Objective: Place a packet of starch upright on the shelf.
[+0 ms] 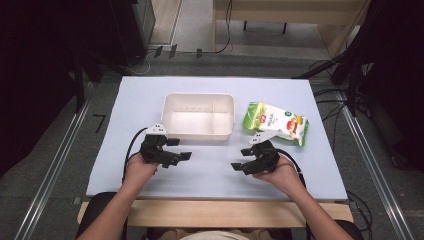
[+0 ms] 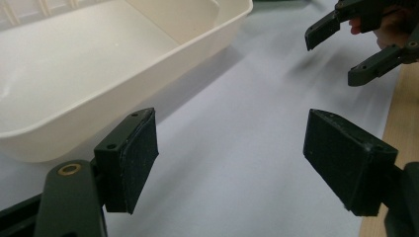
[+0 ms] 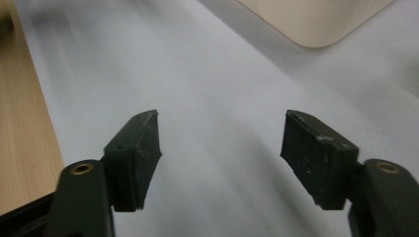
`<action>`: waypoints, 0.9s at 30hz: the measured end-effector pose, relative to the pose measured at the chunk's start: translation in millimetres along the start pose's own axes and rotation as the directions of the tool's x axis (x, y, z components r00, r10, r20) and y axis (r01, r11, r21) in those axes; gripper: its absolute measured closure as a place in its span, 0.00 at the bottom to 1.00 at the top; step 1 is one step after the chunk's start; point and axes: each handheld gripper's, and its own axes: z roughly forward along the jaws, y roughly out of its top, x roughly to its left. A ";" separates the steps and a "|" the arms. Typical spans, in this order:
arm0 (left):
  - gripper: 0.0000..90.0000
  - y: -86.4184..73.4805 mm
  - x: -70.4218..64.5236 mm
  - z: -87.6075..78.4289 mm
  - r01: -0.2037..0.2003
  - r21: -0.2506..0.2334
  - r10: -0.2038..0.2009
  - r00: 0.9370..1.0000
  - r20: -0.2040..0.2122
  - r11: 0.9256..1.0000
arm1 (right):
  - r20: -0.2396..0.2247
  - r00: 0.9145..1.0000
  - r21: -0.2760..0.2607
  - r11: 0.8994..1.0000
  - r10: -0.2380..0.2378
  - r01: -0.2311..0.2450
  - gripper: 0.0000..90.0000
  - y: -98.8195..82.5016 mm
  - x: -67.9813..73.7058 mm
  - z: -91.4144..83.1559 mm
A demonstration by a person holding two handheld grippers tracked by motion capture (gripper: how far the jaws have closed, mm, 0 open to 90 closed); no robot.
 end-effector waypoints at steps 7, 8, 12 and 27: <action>0.24 -1.1 0.1 0.2 -0.005 0.016 0.006 1.000 -0.011 1.000 | 0.012 1.000 -0.032 0.999 0.011 -0.010 0.42 2.3 -4.5 -3.5; 0.24 -1.1 0.2 0.1 -0.006 0.015 0.006 1.000 -0.011 1.000 | 0.016 1.000 -0.031 0.999 0.013 -0.013 0.42 2.2 -5.3 -4.1; 0.24 -0.7 -1.4 0.8 0.007 0.009 -0.007 1.000 0.023 1.000 | 0.033 0.999 -0.042 0.999 0.019 -0.017 0.44 2.0 -8.3 -8.2; 0.24 -1.1 -3.5 4.2 -0.038 0.042 0.039 0.999 -0.022 0.998 | 0.101 0.995 -0.061 0.998 0.022 -0.016 0.45 1.6 -17.0 -18.6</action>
